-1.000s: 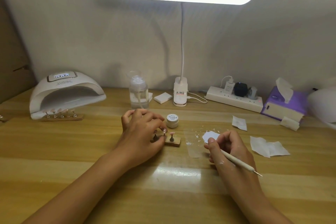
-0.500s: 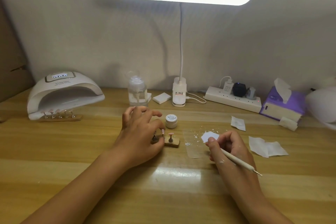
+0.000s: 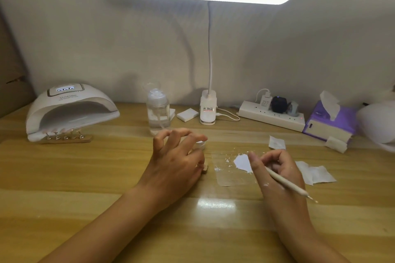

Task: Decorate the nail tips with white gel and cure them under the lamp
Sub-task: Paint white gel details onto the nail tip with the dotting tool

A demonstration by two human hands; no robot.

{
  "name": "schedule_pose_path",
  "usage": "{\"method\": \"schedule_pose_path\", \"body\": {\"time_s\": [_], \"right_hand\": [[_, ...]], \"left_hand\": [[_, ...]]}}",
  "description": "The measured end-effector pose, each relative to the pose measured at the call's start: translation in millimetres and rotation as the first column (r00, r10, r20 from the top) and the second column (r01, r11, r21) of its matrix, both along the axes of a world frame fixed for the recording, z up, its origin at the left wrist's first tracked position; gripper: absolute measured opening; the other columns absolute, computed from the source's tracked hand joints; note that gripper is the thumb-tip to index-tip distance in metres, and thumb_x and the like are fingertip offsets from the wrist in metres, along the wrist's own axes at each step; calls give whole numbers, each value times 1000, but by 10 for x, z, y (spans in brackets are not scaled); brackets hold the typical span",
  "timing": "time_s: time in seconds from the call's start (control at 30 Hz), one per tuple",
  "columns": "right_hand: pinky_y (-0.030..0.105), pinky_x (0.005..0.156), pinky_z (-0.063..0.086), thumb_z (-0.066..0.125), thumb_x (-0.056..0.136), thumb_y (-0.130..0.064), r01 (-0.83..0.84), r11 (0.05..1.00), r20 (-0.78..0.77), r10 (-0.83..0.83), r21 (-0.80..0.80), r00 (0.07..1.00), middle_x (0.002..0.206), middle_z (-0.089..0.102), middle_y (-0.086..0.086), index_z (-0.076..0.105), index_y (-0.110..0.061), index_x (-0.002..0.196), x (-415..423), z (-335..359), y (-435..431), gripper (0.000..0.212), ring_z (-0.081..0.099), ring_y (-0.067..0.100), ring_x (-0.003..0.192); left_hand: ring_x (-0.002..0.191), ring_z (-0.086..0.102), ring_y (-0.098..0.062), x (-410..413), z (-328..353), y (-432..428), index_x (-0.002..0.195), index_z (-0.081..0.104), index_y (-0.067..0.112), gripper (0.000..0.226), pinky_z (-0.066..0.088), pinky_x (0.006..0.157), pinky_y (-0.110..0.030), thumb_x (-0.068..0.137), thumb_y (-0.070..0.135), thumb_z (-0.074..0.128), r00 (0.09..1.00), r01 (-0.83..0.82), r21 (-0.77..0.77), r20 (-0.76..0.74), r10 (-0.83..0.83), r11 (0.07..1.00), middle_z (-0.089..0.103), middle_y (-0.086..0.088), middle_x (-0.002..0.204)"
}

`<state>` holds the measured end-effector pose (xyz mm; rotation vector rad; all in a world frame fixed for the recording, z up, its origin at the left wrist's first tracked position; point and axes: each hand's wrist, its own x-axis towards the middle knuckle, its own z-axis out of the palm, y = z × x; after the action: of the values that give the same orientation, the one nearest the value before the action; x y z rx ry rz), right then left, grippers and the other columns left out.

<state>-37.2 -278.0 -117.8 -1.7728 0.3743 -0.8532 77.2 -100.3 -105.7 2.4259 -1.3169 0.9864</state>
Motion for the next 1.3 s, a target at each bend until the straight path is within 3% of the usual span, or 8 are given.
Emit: {"method": "schedule_pose_path", "body": {"time_s": [0.1, 0.23, 0.4, 0.57, 0.7, 0.87, 1.1, 1.3], "right_hand": [[15, 54, 45, 71, 90, -33, 50, 999, 40, -50, 17, 998, 66, 68, -6, 60, -23, 79, 12, 62, -166, 18, 59, 2, 58], [31, 62, 44, 62, 93, -26, 78, 995, -99, -71, 65, 993, 69, 74, -5, 61, -22, 87, 52, 12, -329, 8, 58, -2, 58], [34, 65, 42, 65, 85, -24, 84, 993, -241, -63, 81, 968, 66, 74, -5, 57, -11, 79, 74, -27, -379, 16, 61, 1, 64], [30, 64, 41, 67, 86, -23, 45, 999, -278, -50, -25, 959, 65, 73, -9, 57, -12, 77, 63, -25, -336, 18, 65, -6, 65], [41, 74, 53, 66, 82, -19, 26, 1000, -280, -21, 17, 960, 64, 73, 0, 57, -13, 72, 65, -26, -346, 15, 71, 10, 63], [43, 79, 54, 66, 84, -20, 16, 1000, -281, -20, -18, 959, 66, 74, -4, 56, -13, 74, 82, -39, -351, 15, 71, 9, 70], [20, 46, 48, 56, 100, -33, 64, 992, -51, -59, 108, 997, 80, 77, -4, 56, -21, 95, 44, 21, -304, 14, 67, 9, 57], [19, 42, 45, 71, 90, -27, -112, 946, -21, 124, 303, 992, 64, 69, 4, 59, -4, 90, 15, 109, -65, 25, 57, 10, 47]], "left_hand": [[107, 63, -17, -65, 41, -40, 81, 69, 26, 3, 37, 91, -41, 83, 27, 70, 996, 84, -49, 13, -83, 995, 68, 7, 118], [79, 66, -6, -251, 66, -176, 100, 71, 27, 10, 54, 68, -33, 92, 24, 65, 929, 216, -153, -270, -251, 964, 72, 13, 95], [84, 64, 1, -329, -21, -335, 105, 67, 32, 13, 54, 74, -28, 96, 25, 60, 788, 197, -220, -544, -288, 955, 69, 19, 98], [89, 62, -2, -327, -112, -425, 113, 63, 33, 21, 52, 80, -30, 95, 24, 57, 812, 169, -127, -544, -211, 977, 69, 17, 105], [88, 61, -2, -310, -179, -459, 116, 60, 33, 23, 50, 82, -30, 93, 30, 61, 807, 112, -172, -559, -190, 979, 69, 18, 101], [81, 64, 0, -283, -207, -453, 111, 63, 31, 24, 53, 79, -30, 88, 29, 69, 752, 111, -224, -617, -230, 968, 71, 17, 93], [79, 65, 9, -201, -222, -393, 101, 69, 35, 21, 47, 73, -7, 83, 26, 75, 646, 116, -272, -710, -281, 955, 71, 21, 88], [75, 66, 3, -184, -232, -420, 89, 62, 39, 21, 48, 69, -12, 85, 20, 70, 649, 97, -326, -696, -308, 940, 67, 24, 94]]}}
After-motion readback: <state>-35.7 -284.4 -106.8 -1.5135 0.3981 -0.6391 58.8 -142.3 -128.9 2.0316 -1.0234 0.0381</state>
